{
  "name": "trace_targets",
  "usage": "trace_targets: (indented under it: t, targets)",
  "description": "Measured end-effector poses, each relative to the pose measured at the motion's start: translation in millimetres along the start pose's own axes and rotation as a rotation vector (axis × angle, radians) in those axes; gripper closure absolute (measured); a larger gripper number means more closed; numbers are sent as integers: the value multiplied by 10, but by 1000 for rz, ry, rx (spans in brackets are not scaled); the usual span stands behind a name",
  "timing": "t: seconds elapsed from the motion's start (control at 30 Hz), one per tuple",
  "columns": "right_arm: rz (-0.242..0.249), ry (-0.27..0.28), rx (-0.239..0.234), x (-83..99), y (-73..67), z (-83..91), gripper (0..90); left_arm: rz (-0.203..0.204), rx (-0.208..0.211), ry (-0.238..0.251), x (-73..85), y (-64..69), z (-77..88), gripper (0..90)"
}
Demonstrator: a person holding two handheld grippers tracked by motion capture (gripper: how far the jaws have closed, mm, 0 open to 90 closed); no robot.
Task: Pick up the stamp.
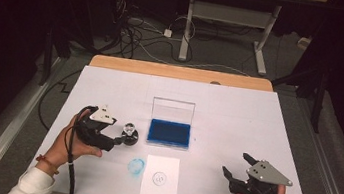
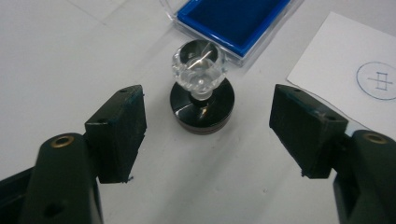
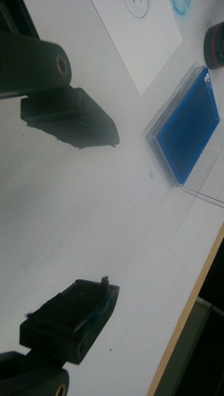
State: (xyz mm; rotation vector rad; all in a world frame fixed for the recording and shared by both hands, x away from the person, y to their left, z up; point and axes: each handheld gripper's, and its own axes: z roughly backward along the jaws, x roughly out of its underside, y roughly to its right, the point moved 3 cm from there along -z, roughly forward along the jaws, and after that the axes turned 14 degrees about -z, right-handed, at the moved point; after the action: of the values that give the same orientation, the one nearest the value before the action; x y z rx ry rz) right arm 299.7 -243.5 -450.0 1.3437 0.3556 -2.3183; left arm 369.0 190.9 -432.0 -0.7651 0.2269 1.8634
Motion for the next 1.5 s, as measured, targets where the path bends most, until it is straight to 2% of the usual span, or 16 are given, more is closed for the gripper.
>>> trace_targets:
  t: [0.17, 0.53, 0.73, 0.77, 0.93, 0.97, 1.17, 1.3, 1.5]
  targets:
    - [7, -5, 2, 10, -12, 6, 238, -20, 25, -50, -61, -26, -158, 268]
    - [7, -19, 9, 37, -14, 4, 240, -24, 40, -69, -138, -117, -313, 310]
    - [12, -19, 9, 38, -20, 6, 242, -31, 59, -63, -143, -139, -345, 356]
    - [15, -19, 9, 40, -20, 6, 242, -37, 59, -63, -146, -136, -346, 391]
    - [15, -21, 8, 41, -21, 3, 244, -41, 80, -59, -149, -136, -358, 417]
    - [17, -19, 7, 40, -24, 5, 244, -42, 86, -56, -147, -137, -360, 450]
    - [20, -18, 4, 39, -31, 0, 244, -38, 86, -49, -145, -142, -370, 465]
    - [21, -17, 4, 38, -41, 1, 245, -23, 91, -25, -137, -160, -371, 485]
    - [24, -17, 9, 39, -35, 4, 248, -24, 79, -30, -131, -163, -393, 536]
